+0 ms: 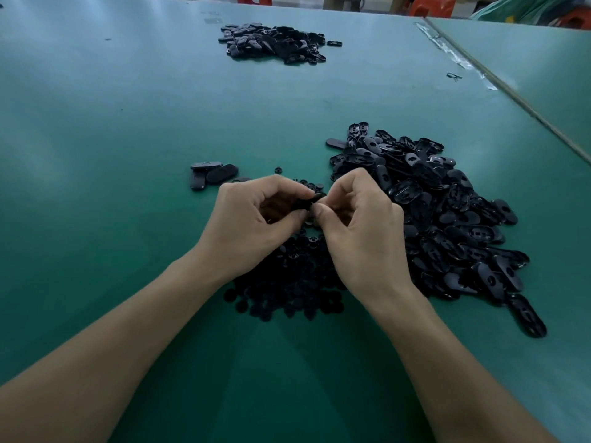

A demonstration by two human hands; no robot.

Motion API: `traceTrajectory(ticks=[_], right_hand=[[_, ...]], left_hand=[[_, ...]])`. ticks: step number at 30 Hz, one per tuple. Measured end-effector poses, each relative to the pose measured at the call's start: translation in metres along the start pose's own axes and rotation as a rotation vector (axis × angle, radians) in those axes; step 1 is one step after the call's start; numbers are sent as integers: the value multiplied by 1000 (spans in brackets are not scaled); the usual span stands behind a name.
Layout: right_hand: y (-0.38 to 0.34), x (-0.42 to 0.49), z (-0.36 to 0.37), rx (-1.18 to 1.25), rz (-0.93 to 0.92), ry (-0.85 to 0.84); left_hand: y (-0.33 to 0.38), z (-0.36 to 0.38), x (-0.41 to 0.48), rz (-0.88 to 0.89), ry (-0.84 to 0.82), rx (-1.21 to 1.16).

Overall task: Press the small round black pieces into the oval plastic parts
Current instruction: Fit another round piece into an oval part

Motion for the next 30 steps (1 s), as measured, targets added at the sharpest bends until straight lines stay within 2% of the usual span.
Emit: traceTrajectory(ticks=[8,12,16,18,21,25,30], right_hand=[[-7,-5,4,-19,-60,-38],[-8,-4,5,15,-71,-61],[-4,2,1,-10,-63,-12],[0,4,1,-29,-53,-38],[7,8,1,87,-10,-95],[11,11,-1,200,28,-114],[9,10,-2,215,21,-121]], left_hand=[[7,-3,-1,162,92,317],[5,-5,0,124,138,336],[2,-3,1,36,119,142],[-1,-3,2,-14,98,16],[-3,-4,4,-65,71,-115],[-7,-7,4,-99,69,-182],[-9,-8,4,-107,76,-226]])
Point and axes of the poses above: each hand's wrist, its own x-axis towards the middle knuckle, its own z-axis out of the palm, y = z × x, the point moved 4 cm from there along x, towards the middle knuckle, and after that the axes turned 2 degrees about -y, right-handed, at the moved point
